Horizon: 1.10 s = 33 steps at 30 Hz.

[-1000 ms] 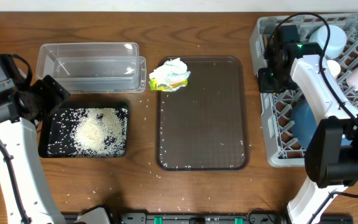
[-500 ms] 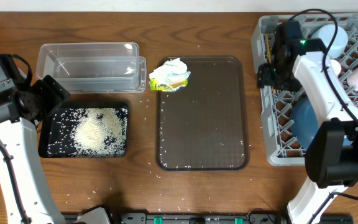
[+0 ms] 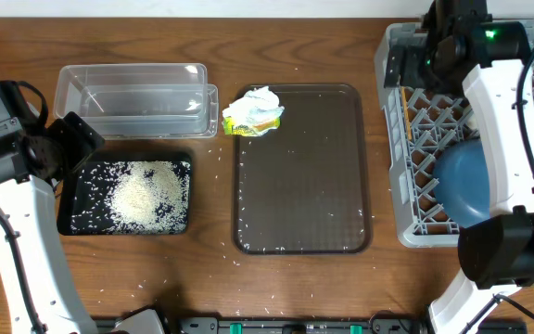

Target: Sort waste into correct bins and load items into the dishwasher rack

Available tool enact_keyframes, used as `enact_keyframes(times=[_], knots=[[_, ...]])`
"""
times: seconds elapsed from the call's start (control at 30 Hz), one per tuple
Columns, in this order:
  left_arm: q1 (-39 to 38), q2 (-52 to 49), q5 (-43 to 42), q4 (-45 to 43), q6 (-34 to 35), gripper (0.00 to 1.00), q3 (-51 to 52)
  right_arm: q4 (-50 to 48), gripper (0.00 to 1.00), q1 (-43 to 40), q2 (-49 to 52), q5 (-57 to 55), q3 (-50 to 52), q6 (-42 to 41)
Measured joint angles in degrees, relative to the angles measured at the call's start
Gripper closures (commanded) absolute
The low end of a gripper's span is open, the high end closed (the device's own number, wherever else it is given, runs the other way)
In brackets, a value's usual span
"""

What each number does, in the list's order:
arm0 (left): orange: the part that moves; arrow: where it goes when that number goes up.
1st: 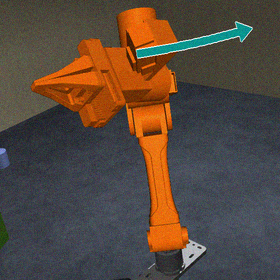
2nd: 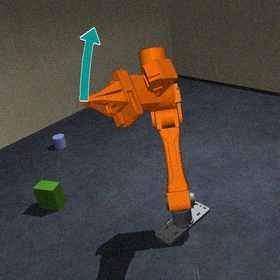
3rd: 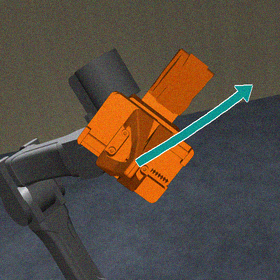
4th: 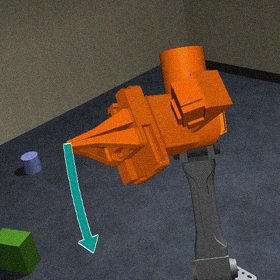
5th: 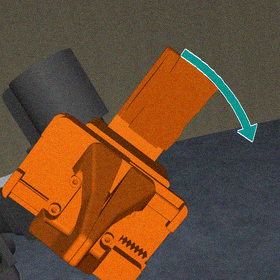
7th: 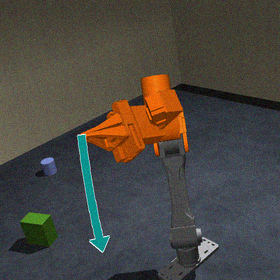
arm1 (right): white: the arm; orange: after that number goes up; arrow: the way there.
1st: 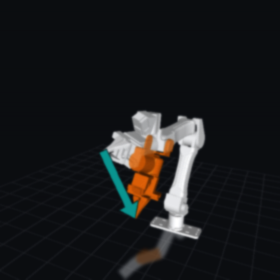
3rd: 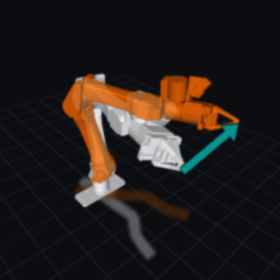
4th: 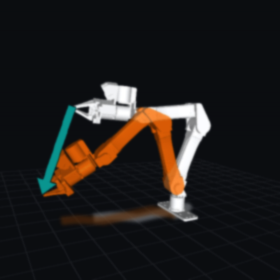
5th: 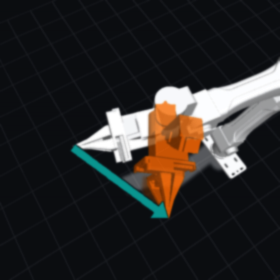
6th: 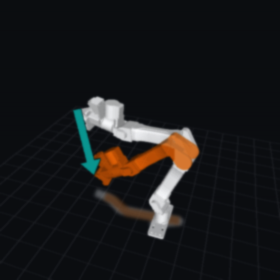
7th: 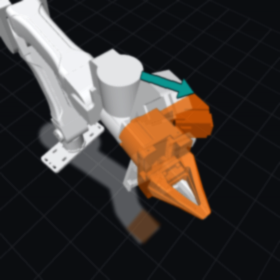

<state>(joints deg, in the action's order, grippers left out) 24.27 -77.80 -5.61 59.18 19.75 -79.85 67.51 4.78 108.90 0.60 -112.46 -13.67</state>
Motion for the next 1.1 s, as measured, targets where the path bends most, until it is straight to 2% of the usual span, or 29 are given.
enact_keyframes(times=[0.23,0.4,0.5,0.77,1.1], knots=[[0.0,0.0,0.0,0.0,0.0,0.1,0.0,-3.0,0.01,-1.2,0.0,-14.0,0.0,0.0],[0.0,0.0,0.0,0.0,0.0,0.1,0.0,1.8,0.01,-5.6,0.0,-19.5,0.0,0.0],[0.0,0.0,0.0,0.0,0.0,0.1,0.0,5.0,0.01,-8.7,0.0,-20.9,0.0,0.0],[0.0,0.0,0.0,0.0,0.0,0.1,0.0,5.3,0.01,-16.3,0.0,-18.1,0.0,0.0],[0.0,0.0,0.0,0.0,0.0,0.1,0.0,5.3,0.01,-18.2,0.0,-16.3,0.0,0.0]])
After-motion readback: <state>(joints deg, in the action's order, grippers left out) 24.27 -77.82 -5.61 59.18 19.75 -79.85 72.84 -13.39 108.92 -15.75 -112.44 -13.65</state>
